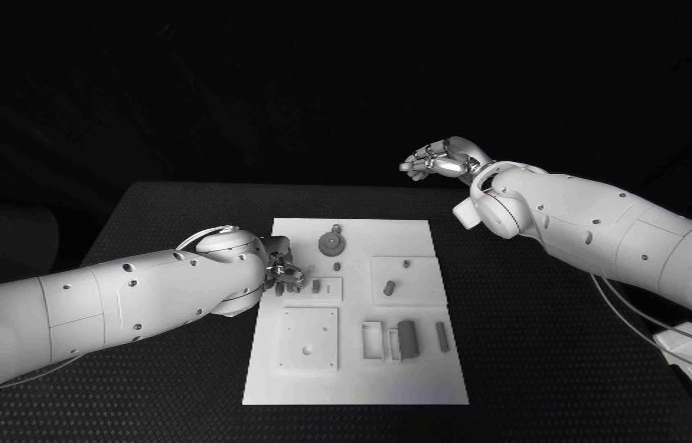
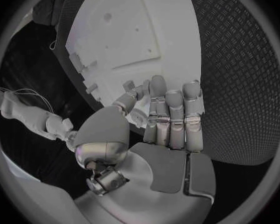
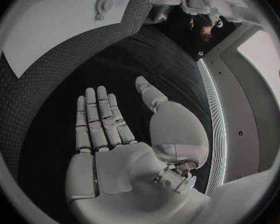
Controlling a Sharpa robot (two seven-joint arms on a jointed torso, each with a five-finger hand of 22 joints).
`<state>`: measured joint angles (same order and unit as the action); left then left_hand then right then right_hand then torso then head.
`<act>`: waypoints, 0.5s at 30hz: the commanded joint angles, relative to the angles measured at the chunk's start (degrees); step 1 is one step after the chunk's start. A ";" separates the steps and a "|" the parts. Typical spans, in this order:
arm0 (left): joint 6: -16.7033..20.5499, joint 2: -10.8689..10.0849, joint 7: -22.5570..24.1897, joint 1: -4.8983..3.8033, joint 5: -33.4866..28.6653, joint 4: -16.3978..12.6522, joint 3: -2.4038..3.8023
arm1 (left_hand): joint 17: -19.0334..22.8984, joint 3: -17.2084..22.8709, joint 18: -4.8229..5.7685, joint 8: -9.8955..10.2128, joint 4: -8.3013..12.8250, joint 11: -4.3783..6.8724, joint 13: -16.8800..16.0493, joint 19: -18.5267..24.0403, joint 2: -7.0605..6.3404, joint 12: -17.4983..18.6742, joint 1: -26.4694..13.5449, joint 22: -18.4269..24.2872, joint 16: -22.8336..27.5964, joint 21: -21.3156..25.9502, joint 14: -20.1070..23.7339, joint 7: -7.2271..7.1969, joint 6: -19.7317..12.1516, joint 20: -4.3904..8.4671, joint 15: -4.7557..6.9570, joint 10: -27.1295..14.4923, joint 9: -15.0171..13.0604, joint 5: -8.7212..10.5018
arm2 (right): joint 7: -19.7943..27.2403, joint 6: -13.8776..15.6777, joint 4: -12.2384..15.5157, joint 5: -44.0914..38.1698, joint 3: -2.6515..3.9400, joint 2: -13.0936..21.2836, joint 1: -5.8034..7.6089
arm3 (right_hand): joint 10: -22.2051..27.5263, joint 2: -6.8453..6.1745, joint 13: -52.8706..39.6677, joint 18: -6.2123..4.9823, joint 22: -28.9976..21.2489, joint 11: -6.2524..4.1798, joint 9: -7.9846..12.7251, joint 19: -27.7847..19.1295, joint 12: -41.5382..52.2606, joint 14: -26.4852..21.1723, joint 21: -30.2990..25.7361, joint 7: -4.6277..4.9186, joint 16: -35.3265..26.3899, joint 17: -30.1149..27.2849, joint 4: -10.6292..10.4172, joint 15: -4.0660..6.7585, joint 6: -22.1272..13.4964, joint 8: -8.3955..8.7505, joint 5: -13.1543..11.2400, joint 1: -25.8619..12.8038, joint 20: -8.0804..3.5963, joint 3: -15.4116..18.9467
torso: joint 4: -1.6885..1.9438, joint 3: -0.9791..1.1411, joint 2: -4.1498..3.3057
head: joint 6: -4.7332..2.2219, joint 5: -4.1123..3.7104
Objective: Assemble the parts on the task board
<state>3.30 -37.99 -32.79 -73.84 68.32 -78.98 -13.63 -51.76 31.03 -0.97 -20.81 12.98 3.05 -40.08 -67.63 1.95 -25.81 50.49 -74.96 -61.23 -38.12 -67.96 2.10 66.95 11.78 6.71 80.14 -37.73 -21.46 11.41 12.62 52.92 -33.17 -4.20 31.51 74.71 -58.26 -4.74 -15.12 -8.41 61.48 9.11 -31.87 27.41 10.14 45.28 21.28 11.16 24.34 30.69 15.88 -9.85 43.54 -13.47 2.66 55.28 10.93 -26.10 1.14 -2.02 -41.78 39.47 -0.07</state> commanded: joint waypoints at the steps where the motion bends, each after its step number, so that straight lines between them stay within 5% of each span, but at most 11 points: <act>1: -1.89 0.43 0.95 0.27 0.15 -0.36 -0.08 | 0.09 1.57 -2.47 -0.18 1.18 0.61 -0.05 0.11 -0.08 -0.25 -0.47 -1.31 -0.16 -0.15 0.03 -0.08 0.41 0.64 0.32 0.41 -0.09 0.08 | 0.26 -0.76 0.02 0.15 0.04 -0.06 0.00 | -0.36 -0.16 0.08 0.70 0.06 0.00 0.06 -0.31 0.20 0.01 -0.21 0.87 -0.26 0.08 -0.22 -0.34 -0.35 -0.25 0.04 -0.62 0.22 0.13 | 0.05 -0.04 0.01 | 0.07 -0.06; 7: -1.76 0.41 1.11 0.29 0.14 -0.36 -0.08 | 0.16 1.64 -2.49 -0.21 1.18 0.63 -0.06 0.12 -0.07 -0.29 -0.42 -1.31 -0.21 -0.20 0.03 -0.10 0.39 0.67 0.35 0.38 -0.11 0.11 | 0.24 -0.69 0.02 0.16 0.04 -0.01 0.00 | -0.36 -0.18 0.13 0.70 0.07 0.00 0.07 -0.31 0.21 -0.01 -0.23 0.88 -0.28 0.09 -0.23 -0.35 -0.37 -0.25 0.04 -0.65 0.22 0.13 | 0.09 -0.04 0.00 | 0.10 -0.10; 9: -1.48 0.34 1.07 0.29 0.05 -0.35 -0.08 | 0.41 1.52 -2.49 -0.26 0.63 0.62 -0.07 0.24 -0.45 -0.41 -0.75 -1.26 -0.34 -0.27 0.15 -0.10 0.29 0.71 0.36 0.24 -0.17 2.49 | 0.21 -0.67 0.05 0.16 0.04 -0.01 0.00 | -0.35 -0.20 0.15 0.70 0.08 0.00 0.07 -0.31 0.21 -0.02 -0.24 0.89 -0.30 0.10 -0.23 -0.35 -0.38 -0.25 0.04 -0.67 0.22 0.14 | 0.09 -0.04 0.00 | 0.10 -0.12; 11: -1.27 0.26 0.97 0.29 0.00 -0.37 -0.08 | 0.59 1.53 -2.47 -0.22 0.31 0.57 -0.03 0.37 -0.94 -0.40 -0.88 -1.23 -0.34 -0.25 0.30 -0.04 0.14 0.70 0.36 0.07 -0.16 2.94 | 0.21 -0.66 0.04 0.17 0.04 -0.01 0.00 | -0.32 -0.24 0.19 0.70 0.08 0.01 0.09 -0.33 0.20 -0.05 -0.27 0.91 -0.33 0.10 -0.23 -0.37 -0.41 -0.24 0.04 -0.71 0.22 0.16 | 0.08 -0.05 0.02 | 0.12 -0.15; 15: -0.96 0.12 0.97 0.29 -0.16 -0.32 -0.07 | 1.36 0.92 -2.46 0.02 -1.60 0.31 0.22 0.77 -3.85 -0.22 -2.20 -1.11 -0.17 0.03 0.85 0.24 -0.57 0.73 0.38 -0.58 -0.10 4.54 | 0.20 -0.57 -0.03 0.17 0.04 -0.01 0.00 | -0.25 -0.30 0.28 0.70 0.10 0.05 0.12 -0.36 0.18 -0.13 -0.31 0.96 -0.39 0.12 -0.23 -0.39 -0.49 -0.21 0.04 -0.74 0.23 0.16 | 0.10 -0.07 0.01 | 0.09 -0.20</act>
<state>2.93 -38.03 -32.78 -73.69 68.54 -79.06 -13.67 -50.46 32.23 -0.96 -21.14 11.79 3.43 -39.95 -67.02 -1.09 -26.03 48.54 -74.96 -61.23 -38.12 -67.42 2.11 66.89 12.36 7.25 79.88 -37.99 -16.98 11.40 12.56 52.91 -33.16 -4.20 31.51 74.71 -58.26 -4.97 -14.91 -8.41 61.53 9.11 -31.81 27.41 10.14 45.29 21.28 11.27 24.27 30.74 15.88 -9.85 43.43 -13.47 2.66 55.06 10.93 -26.10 1.21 -2.05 -41.78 39.59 -0.23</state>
